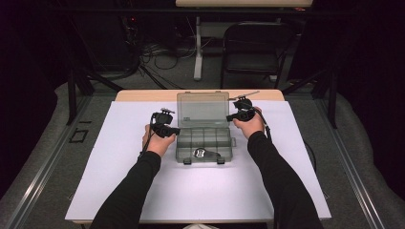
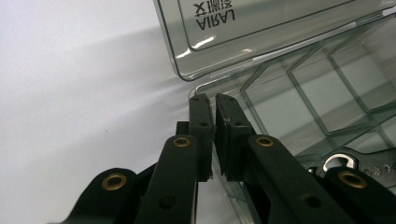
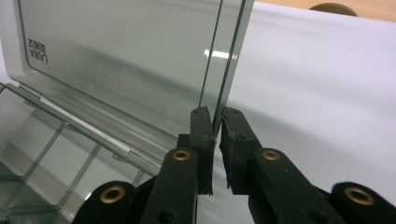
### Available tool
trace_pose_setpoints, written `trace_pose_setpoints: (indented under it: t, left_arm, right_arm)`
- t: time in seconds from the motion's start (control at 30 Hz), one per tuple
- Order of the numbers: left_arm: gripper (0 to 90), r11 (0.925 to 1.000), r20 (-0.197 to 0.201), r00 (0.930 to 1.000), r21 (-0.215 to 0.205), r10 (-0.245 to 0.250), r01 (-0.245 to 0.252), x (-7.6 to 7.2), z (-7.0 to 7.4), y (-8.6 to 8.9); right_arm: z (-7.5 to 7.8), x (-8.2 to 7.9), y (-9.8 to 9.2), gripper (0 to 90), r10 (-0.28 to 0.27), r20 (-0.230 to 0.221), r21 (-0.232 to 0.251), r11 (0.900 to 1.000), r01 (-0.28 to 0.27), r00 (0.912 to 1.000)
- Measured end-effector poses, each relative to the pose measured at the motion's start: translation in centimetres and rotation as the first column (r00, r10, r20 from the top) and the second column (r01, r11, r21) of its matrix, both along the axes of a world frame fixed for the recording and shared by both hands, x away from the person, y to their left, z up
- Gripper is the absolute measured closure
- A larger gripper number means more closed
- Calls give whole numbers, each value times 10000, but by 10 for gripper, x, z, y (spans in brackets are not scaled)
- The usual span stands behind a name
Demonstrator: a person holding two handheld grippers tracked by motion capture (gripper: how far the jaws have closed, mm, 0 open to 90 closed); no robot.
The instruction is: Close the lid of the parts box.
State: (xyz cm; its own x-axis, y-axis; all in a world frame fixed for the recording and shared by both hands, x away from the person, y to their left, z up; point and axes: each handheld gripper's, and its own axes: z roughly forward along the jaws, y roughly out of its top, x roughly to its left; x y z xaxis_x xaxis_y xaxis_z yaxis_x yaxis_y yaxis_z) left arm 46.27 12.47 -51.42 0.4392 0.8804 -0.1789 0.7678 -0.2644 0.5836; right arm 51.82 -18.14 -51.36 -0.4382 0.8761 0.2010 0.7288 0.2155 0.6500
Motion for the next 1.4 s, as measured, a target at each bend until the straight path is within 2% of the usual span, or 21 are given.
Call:
trace_pose_setpoints:
  t: [0.13, 0.27, 0.43, 0.57, 0.8, 0.93, 1.03, 1.3, 1.4]
  left_arm:
    - [859, 10000, 41, 10000, 54, -19, 19, 0, 0, 0]
    - [859, 10000, 70, 10000, 62, -13, 13, 0, 0, -1]
    - [859, 10000, 102, 9999, 34, 6, -7, -1, 0, 0]
    - [859, 10000, 77, 10000, -6, -16, 16, -1, -1, 0]
    - [859, 10000, 113, 9999, -16, 20, -20, -1, -1, 0]
    - [859, 10000, 139, 9999, -29, 53, -53, -1, -1, 0]
    - [859, 10000, 159, 9999, 0, 41, -41, -2, -1, 0]
    - [859, 10000, 189, 9998, -49, 66, -65, -2, -1, 0]
    - [859, 10000, 181, 9998, -47, 76, -75, -2, -1, 0]
  right_arm:
    - [0, -2, -1, 838, 173, 144, 4, 9999, -173, 9997]
    - [-1, -5, -4, 836, 475, 480, 62, 9988, -478, 9977]
    - [1, -8, -4, 836, 729, 777, -127, 9973, -721, 9943]
    - [0, -12, -4, 834, 986, 1212, -365, 9948, -949, 9877]
    - [1, -19, -4, 837, 1189, 1599, -572, 9922, -1110, 9799]
    - [1, -26, -3, 837, 1344, 1988, -915, 9888, -1181, 9708]
    - [1, -29, -3, 841, 1380, 2086, -897, 9885, -1216, 9682]
    - [0, -33, -4, 840, 1706, 2516, -1176, 9824, -1448, 9527]
    - [-1, -34, -4, 840, 1725, 2562, -1183, 9821, -1463, 9511]
